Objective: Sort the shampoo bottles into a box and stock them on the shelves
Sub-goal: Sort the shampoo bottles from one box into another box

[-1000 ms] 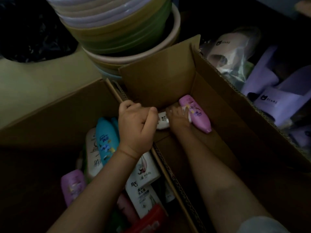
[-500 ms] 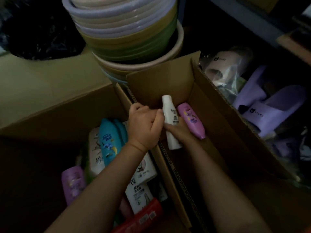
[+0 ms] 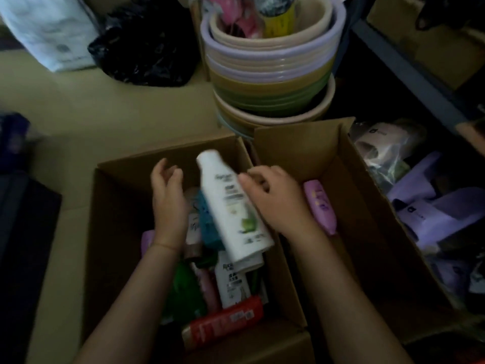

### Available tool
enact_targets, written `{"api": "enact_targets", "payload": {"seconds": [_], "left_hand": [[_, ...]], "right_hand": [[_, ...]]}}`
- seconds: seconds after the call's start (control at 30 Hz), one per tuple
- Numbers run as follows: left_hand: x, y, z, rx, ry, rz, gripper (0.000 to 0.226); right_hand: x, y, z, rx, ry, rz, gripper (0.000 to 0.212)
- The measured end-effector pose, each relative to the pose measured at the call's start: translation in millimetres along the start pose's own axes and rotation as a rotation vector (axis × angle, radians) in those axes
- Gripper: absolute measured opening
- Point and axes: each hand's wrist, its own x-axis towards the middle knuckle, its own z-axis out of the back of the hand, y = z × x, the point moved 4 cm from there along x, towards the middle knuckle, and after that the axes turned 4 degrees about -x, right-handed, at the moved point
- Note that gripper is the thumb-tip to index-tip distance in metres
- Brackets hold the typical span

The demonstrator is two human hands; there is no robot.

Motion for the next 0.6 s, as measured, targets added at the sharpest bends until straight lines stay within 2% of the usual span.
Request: {"api": "enact_targets", "payload": {"seconds": [0.07, 0.13, 0.2, 0.27, 0.3, 0.4, 0.5, 0.6], "left_hand": [[-3.9, -2.5, -1.7, 0.188, 0.060, -0.141, 0.037], [-16.3, -6.3, -32.8, 0.376, 0.234, -0.373, 0.026], [-33.7, -2.3, -80.5, 0.556, 0.474, -0.604, 0.022], [-47.9, 9.8, -127.1, 0.745, 0.701, -0.728, 0.029], [-52.9, 17.6, -144.1, 0.840, 0.760, -0.764, 0.033], [-55.2, 37.6, -157.3, 0.947, 0.691, -0.843, 0.043], [-49.8, 45.3, -152.0, 0.787, 0.630, -0.826, 0.043], [-52.5, 47.0, -161.3, 0.695, 0.621, -0.819, 0.039]], "right_hand": [[12.1, -5.6, 11.5, -0.037, -0.227, 0.053, 0.024], [25.7, -24.0, 27.1, -0.014, -0.346, -0.034, 0.026], [42.5, -58.2, 34.8, -0.073, -0.353, -0.187, 0.021], [57.7, -108.4, 34.6, -0.164, -0.287, -0.346, 0.021], [60.7, -136.9, 32.2, -0.180, -0.242, -0.437, 0.028], [57.9, -218.7, 28.6, -0.250, -0.176, -0.622, 0.050], [55.0, -282.8, 27.8, -0.408, -0.148, -0.684, 0.058], [67.2, -330.8, 15.6, -0.481, -0.002, -0.684, 0.079]]}}
